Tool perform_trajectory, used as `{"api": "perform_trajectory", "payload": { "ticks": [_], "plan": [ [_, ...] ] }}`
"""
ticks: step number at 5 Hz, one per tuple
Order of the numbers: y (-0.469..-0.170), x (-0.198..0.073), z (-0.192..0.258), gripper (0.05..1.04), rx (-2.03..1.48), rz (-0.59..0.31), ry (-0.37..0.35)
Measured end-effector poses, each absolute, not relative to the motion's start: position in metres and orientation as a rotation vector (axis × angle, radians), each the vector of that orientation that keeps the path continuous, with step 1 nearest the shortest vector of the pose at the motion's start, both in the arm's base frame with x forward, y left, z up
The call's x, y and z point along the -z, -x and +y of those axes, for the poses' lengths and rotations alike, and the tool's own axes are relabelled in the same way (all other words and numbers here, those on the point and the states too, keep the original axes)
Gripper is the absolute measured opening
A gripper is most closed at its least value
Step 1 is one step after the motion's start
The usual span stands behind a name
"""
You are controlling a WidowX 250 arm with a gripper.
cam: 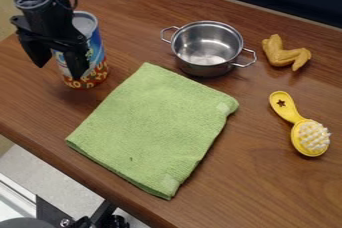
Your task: Moved the can on the upper left of the table
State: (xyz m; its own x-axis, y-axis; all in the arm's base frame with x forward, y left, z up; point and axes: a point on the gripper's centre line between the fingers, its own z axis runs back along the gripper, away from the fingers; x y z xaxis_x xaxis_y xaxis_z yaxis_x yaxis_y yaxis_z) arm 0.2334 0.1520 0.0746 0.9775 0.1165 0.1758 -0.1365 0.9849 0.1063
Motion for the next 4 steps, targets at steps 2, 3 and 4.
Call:
{"api": "perform_trajectory", "payload": {
  "ticks": [2,3,4],
  "plan": [
    [-0.278,-0.066,0.151,0.999,-0.116,-0.192,-0.117],
    [-0.300,-0.069,0.146,0.999,-0.142,-0.197,-0.108],
    [-0.317,-0.070,0.142,0.999,-0.157,-0.196,-0.104]
  ]
}}
